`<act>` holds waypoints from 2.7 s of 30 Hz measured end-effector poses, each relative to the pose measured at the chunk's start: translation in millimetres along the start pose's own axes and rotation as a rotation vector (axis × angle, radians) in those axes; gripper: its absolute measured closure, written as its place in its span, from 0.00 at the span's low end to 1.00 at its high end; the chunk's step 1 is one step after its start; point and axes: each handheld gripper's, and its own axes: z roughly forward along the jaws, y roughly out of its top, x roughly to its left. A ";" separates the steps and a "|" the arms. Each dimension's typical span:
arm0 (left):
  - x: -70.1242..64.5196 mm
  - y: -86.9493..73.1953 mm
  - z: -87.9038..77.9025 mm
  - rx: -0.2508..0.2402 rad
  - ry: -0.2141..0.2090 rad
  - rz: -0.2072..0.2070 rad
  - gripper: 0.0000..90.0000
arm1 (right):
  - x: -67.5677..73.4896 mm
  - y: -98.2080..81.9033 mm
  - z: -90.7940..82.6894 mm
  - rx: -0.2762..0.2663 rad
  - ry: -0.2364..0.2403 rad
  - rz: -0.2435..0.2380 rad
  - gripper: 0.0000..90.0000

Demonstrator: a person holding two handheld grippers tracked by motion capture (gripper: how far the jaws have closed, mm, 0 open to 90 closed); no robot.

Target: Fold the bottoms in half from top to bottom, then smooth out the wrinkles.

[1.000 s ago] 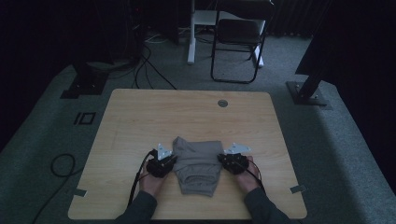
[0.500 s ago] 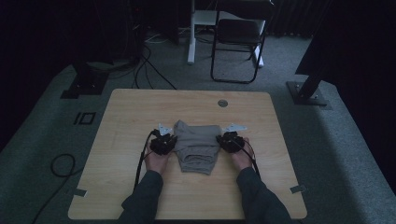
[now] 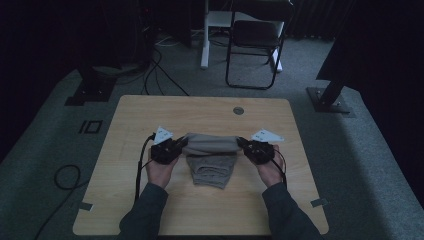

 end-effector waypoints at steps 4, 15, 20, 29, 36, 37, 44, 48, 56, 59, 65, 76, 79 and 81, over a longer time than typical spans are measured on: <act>-7.5 -13.5 -24.7 -0.017 -0.068 -0.016 0.91 | 13.7 -12.7 -20.7 -0.016 0.040 -0.014 0.95; -20.3 -59.9 -47.2 0.066 -0.091 0.012 0.65 | 24.0 -61.9 -55.0 0.061 0.086 -0.001 0.64; -26.6 -73.9 -20.0 0.153 -0.060 0.032 0.60 | 31.0 -72.3 -39.2 0.120 0.091 0.013 0.61; -33.7 -89.7 6.9 0.223 -0.008 0.047 0.59 | 43.7 -76.0 4.3 0.225 0.081 -0.024 0.63; -33.3 -94.1 9.0 0.226 0.007 0.028 0.60 | 42.9 -75.5 23.4 0.264 0.061 -0.035 0.64; -31.7 -95.1 10.3 0.237 0.014 0.029 0.60 | 42.1 -75.5 25.0 0.263 0.058 -0.031 0.65; -26.2 -91.5 12.3 0.239 0.049 0.038 0.60 | 39.4 -70.8 37.1 0.266 0.055 -0.017 0.65; -19.2 -87.4 15.4 0.240 0.078 0.040 0.60 | 38.6 -67.5 45.1 0.262 0.057 -0.007 0.65; -2.9 -78.9 25.4 0.241 0.112 0.021 0.60 | 35.6 -59.5 63.6 0.262 0.054 0.025 0.65; 1.7 -77.4 30.5 0.238 0.114 0.015 0.60 | 33.1 -57.0 68.7 0.262 0.044 0.033 0.65; 4.2 -71.6 43.8 0.239 0.121 0.017 0.61 | 23.5 -57.7 72.5 0.256 0.020 0.057 0.65; 10.8 -63.7 65.5 0.234 0.167 0.007 0.61 | 5.8 -51.8 84.5 0.255 0.006 0.068 0.65; 13.0 -62.2 67.2 0.238 0.177 0.009 0.61 | 3.7 -50.6 88.0 0.249 0.009 0.070 0.64; 13.8 -61.2 68.0 0.240 0.181 0.012 0.61 | 2.9 -49.4 90.3 0.249 0.006 0.066 0.64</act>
